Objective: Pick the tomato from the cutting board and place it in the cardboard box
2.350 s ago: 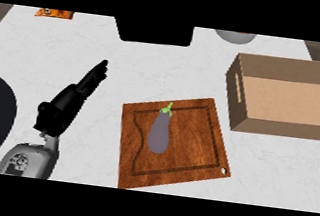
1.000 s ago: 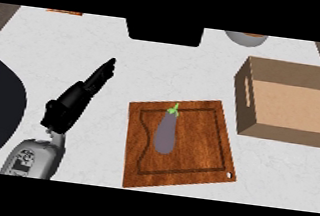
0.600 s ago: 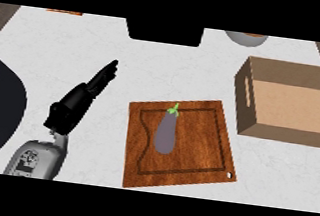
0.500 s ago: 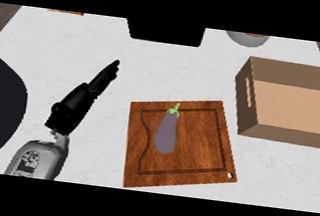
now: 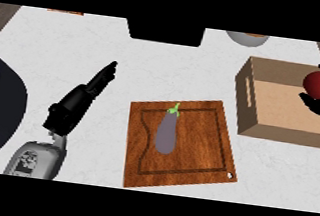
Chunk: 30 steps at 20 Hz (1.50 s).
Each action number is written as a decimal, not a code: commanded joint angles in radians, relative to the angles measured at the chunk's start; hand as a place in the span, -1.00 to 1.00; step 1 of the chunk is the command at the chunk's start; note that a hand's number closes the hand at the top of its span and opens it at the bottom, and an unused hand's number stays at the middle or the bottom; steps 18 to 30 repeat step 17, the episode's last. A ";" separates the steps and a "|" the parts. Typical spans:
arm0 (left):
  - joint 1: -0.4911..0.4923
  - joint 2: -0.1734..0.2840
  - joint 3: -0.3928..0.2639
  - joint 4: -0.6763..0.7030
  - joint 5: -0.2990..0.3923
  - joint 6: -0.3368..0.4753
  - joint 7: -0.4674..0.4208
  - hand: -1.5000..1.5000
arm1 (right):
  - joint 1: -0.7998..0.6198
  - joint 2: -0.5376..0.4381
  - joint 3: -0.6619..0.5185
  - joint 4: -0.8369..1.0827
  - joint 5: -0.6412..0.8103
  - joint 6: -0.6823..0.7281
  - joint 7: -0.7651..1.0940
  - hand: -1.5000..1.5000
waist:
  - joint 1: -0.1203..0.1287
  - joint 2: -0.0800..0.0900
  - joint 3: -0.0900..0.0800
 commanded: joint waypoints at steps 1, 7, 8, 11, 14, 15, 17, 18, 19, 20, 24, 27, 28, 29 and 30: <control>-0.003 0.018 0.024 -0.012 0.022 -0.018 0.010 0.00 | -0.037 0.028 -0.045 0.189 -0.055 0.019 -0.075 -1.00 | 0.002 0.000 0.000; -0.064 -0.015 0.016 0.017 0.010 0.005 0.032 0.00 | -0.134 0.053 -0.138 0.321 -0.147 0.001 -0.215 -1.00 | -0.002 0.001 0.001; -0.007 -0.026 -0.005 -0.054 0.001 0.018 0.056 0.00 | -0.106 0.039 -0.170 0.298 -0.190 0.027 -0.232 -1.00 | -0.003 -0.004 0.001; 0.024 0.025 0.022 -0.001 0.021 -0.033 -0.011 0.00 | -0.108 0.092 -0.264 0.283 -0.286 -0.037 -0.268 -1.00 | -0.009 -0.004 0.001; -0.019 -0.009 0.000 -0.003 0.000 -0.004 0.026 0.00 | -0.153 0.074 -0.368 0.323 -0.411 0.020 -0.279 -1.00 | -0.012 -0.004 0.001; 0.009 0.018 0.020 -0.009 -0.003 -0.005 -0.009 0.00 | -0.110 0.028 -0.416 0.338 -0.459 0.069 -0.330 -1.00 | -0.016 -0.004 0.001; -0.044 -0.018 -0.002 -0.004 -0.005 0.006 0.060 0.00 | -0.120 -0.021 -0.463 0.394 -0.504 0.118 -0.343 -1.00 | -0.016 -0.001 0.001; -0.044 -0.018 -0.002 -0.004 -0.005 0.006 0.060 0.00 | -0.120 -0.021 -0.463 0.394 -0.504 0.118 -0.343 -1.00 | -0.016 -0.001 0.001; -0.044 -0.018 -0.002 -0.004 -0.005 0.006 0.060 0.00 | -0.120 -0.021 -0.463 0.394 -0.504 0.118 -0.343 -1.00 | -0.016 -0.001 0.001; -0.044 -0.018 -0.002 -0.004 -0.005 0.006 0.060 0.00 | -0.120 -0.021 -0.463 0.394 -0.504 0.118 -0.343 -1.00 | -0.016 -0.001 0.001; -0.044 -0.018 -0.002 -0.004 -0.005 0.006 0.060 0.00 | -0.120 -0.021 -0.463 0.394 -0.504 0.118 -0.343 -1.00 | -0.016 -0.001 0.001; -0.044 -0.018 -0.002 -0.004 -0.005 0.006 0.060 0.00 | -0.120 -0.021 -0.463 0.394 -0.504 0.118 -0.343 -1.00 | -0.016 -0.001 0.001; -0.044 -0.018 -0.002 -0.004 -0.005 0.006 0.060 0.00 | -0.120 -0.021 -0.463 0.394 -0.504 0.118 -0.343 -1.00 | -0.016 -0.001 0.001; -0.044 -0.018 -0.002 -0.004 -0.005 0.006 0.060 0.00 | -0.120 -0.021 -0.463 0.394 -0.504 0.118 -0.343 -1.00 | -0.016 -0.001 0.001; -0.044 -0.018 -0.002 -0.004 -0.005 0.006 0.060 0.00 | -0.120 -0.021 -0.463 0.394 -0.504 0.118 -0.343 -1.00 | -0.016 -0.001 0.001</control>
